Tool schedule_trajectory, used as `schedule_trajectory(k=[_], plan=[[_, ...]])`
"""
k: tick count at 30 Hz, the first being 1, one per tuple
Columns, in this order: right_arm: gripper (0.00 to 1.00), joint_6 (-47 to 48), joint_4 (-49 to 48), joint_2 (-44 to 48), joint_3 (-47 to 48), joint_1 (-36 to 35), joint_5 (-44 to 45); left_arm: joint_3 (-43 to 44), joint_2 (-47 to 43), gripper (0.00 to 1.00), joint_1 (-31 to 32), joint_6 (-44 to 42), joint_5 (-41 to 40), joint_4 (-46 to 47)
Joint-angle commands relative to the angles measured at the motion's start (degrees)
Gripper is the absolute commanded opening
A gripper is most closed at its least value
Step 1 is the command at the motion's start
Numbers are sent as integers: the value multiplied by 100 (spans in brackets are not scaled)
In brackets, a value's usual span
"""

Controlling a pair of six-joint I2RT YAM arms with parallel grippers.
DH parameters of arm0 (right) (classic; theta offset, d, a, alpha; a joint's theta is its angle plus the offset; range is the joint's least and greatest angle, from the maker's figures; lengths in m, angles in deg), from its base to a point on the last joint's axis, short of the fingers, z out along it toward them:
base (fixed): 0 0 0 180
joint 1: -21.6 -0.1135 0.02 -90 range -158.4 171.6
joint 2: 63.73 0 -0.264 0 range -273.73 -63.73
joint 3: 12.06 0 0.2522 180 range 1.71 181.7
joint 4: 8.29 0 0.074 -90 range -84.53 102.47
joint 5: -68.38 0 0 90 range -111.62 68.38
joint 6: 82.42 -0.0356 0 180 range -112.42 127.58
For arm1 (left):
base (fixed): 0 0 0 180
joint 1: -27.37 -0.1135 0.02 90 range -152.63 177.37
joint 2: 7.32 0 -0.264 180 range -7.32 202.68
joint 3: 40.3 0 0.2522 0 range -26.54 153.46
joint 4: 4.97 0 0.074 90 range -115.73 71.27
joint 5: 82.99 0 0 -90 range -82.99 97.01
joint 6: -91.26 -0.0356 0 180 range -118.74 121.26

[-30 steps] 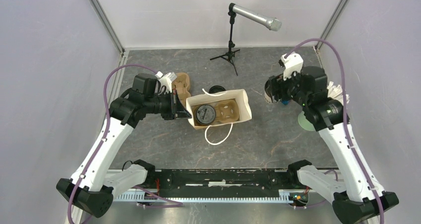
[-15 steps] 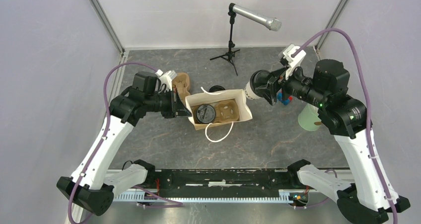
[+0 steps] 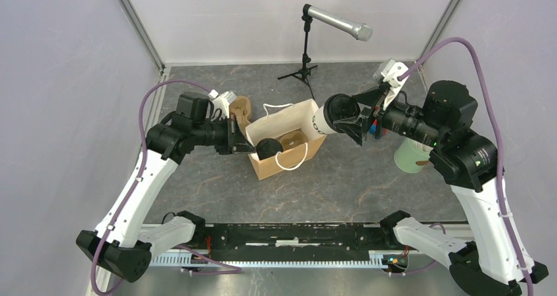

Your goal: Pack the takeout coffee

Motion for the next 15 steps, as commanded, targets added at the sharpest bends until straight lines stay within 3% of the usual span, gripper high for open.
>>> schedule_trajectory(k=[1, 7, 15], plan=[[68, -40, -521, 37, -77, -72, -413, 194, 43, 2, -43, -514, 493, 213], [68, 56, -1146, -127, -264, -268, -314, 163, -3, 2, -43, -490, 553, 301], [68, 363, -1381, -440, -782, -1242, 263, 171, 5, 2, -40, -529, 610, 311]])
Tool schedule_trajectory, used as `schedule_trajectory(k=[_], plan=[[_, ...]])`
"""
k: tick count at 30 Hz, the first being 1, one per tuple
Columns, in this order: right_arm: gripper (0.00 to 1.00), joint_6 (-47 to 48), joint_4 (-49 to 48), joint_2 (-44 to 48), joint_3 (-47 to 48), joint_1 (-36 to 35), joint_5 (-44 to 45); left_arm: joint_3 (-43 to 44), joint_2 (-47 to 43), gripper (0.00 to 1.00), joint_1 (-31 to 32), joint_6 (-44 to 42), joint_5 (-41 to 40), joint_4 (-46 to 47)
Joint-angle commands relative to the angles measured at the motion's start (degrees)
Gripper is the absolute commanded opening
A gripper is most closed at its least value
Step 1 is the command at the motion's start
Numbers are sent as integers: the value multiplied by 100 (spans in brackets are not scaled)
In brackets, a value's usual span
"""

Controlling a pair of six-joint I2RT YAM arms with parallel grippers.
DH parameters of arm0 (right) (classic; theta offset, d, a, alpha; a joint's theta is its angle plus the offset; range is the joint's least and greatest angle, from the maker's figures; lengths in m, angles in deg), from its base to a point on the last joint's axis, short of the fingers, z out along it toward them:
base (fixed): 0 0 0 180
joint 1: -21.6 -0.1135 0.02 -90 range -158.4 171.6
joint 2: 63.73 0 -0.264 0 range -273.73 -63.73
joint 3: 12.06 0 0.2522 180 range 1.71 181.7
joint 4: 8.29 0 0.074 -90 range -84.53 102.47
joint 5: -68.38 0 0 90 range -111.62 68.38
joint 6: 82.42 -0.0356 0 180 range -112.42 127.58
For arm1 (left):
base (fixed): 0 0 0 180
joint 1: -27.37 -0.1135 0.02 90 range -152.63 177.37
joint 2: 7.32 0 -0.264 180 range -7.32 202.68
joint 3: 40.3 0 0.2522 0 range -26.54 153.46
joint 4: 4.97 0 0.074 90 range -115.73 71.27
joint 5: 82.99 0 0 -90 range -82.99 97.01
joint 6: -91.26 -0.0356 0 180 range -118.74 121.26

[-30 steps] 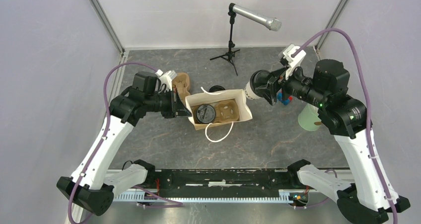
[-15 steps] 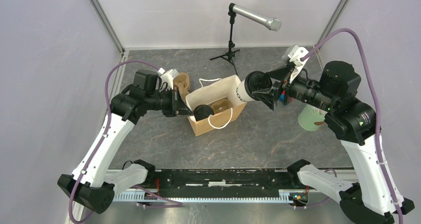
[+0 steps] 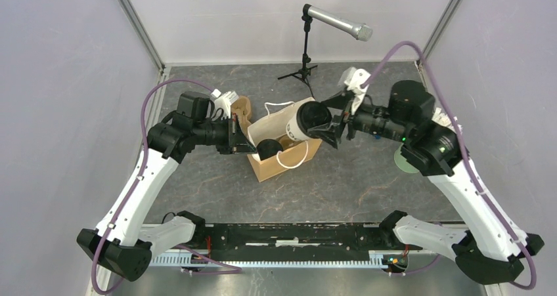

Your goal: Pack the takeout coffee

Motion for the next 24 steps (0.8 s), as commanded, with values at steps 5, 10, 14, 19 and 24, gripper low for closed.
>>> schedule_trajectory(k=[5, 10, 14, 19, 24], plan=[[69, 724, -232, -187, -370, -649, 934, 162, -89, 2, -44, -438, 292, 222], [69, 1222, -96, -186, -642, -729, 1258, 73, -73, 2, -41, -497, 507, 373], [68, 1406, 150, -286, -646, -829, 1361, 105, -120, 2, -45, -574, 440, 384], [68, 1425, 536, -267, -566, -1128, 1641, 272, 75, 6, -43, -518, 157, 558], [67, 1219, 642, -215, -667, -1542, 1837, 495, 257, 8, -44, -657, -81, 595]])
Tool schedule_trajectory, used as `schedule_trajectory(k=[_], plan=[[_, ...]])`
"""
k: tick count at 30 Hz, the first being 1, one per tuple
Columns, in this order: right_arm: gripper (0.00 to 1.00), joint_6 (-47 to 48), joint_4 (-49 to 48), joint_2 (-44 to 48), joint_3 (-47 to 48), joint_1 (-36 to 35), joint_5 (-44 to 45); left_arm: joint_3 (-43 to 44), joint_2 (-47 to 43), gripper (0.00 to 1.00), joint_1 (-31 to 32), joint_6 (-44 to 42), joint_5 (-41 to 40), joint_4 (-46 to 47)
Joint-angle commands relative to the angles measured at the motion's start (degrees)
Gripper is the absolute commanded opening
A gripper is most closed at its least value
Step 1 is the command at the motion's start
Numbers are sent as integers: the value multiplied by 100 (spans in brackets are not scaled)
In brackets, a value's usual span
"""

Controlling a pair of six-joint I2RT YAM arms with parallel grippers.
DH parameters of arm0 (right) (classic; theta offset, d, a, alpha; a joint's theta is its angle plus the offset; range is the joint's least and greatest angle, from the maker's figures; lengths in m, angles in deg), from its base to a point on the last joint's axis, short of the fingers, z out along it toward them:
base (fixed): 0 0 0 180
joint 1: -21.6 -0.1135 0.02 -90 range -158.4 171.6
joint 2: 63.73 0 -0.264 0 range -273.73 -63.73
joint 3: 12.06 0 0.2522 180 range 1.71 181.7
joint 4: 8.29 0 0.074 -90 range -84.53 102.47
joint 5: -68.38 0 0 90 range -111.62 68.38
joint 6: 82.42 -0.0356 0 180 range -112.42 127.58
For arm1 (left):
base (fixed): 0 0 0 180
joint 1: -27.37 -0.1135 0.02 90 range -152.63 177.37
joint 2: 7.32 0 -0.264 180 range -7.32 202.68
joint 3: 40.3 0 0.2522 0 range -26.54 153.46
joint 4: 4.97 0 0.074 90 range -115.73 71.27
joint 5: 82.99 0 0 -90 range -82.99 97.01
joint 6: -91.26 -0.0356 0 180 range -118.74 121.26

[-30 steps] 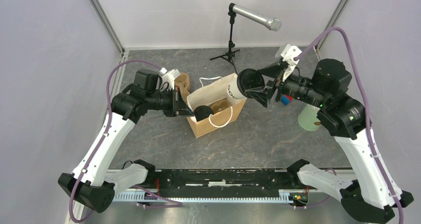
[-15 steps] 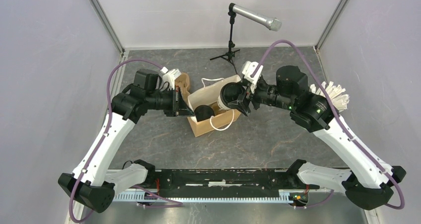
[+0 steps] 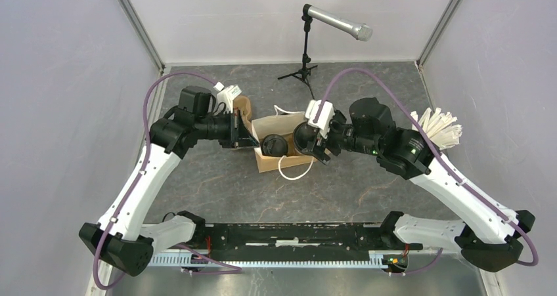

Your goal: Pack the takeout coffee

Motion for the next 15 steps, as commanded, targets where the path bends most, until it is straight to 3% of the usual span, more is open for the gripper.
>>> schedule_trajectory(k=[1, 9, 15], plan=[[67, -119, 93, 105, -12, -373, 354, 416, 106, 10, -46, -422, -229, 306], [66, -436, -150, 33, -150, -859, 647, 189, -232, 26, -48, -300, -471, 176], [66, -590, -399, -9, -306, -1199, 807, -154, -767, 44, -46, 220, -858, -53]])
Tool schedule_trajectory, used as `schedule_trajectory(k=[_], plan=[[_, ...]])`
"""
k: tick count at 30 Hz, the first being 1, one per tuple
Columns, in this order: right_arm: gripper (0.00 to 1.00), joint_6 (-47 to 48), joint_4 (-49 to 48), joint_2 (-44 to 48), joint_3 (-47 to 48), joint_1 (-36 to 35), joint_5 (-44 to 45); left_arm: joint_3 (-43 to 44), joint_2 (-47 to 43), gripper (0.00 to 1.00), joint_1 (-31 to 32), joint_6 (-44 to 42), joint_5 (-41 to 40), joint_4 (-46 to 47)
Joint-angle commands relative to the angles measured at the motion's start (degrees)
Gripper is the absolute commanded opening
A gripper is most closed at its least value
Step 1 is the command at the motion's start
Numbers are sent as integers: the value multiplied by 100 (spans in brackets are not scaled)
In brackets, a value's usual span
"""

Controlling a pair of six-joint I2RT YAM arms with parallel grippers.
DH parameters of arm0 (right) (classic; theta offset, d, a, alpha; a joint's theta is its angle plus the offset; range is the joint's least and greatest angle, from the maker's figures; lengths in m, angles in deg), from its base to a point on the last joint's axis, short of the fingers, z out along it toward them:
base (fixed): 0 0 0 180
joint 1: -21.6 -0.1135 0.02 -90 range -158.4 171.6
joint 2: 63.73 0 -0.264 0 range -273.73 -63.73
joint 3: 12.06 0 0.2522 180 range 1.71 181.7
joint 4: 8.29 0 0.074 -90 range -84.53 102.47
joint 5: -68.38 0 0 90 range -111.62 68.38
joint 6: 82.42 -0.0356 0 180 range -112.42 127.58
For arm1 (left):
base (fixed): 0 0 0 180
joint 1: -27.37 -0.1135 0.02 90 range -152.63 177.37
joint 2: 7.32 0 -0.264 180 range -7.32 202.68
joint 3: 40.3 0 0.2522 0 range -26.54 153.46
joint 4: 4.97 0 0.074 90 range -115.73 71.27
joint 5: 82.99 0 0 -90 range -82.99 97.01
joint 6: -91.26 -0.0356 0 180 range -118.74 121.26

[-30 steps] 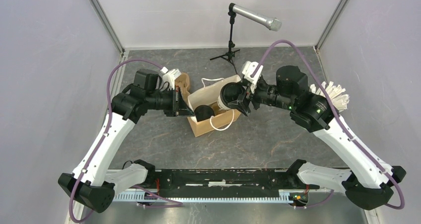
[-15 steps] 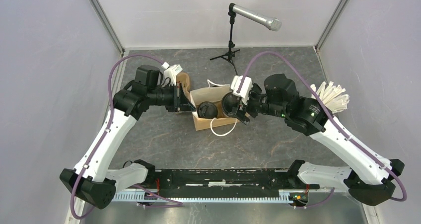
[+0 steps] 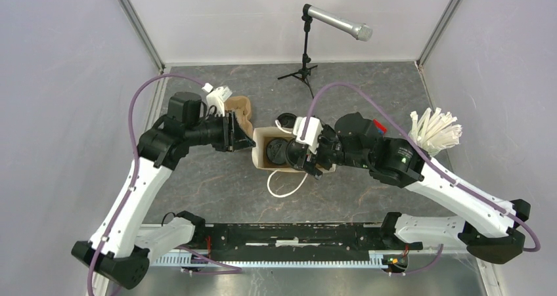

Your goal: Pack the takeout coffee

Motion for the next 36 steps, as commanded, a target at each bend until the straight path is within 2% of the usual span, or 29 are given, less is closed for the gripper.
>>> schedule_trajectory(k=[1, 6, 12, 16, 30, 34, 36], plan=[[66, -252, -430, -13, -94, -247, 230, -313, -512, 47, -45, 444, -298, -56], [66, -230, -628, 45, -294, -465, 538, -910, -930, 54, -31, 947, -129, 251], [66, 23, -716, 51, -434, -589, 797, -1151, -967, 60, -37, 954, 36, 326], [65, 105, -836, 42, -510, -638, 860, -1226, -953, 61, -30, 920, 40, 334], [65, 176, -1258, -84, -690, -921, 989, -1047, -768, 58, 50, 810, 55, 414], [65, 125, -1367, -104, -772, -1027, 1082, -1146, -807, 55, 252, 882, -173, 476], [65, 123, -1377, -133, -776, -1096, 1170, -1186, -803, 49, 366, 952, -282, 640]])
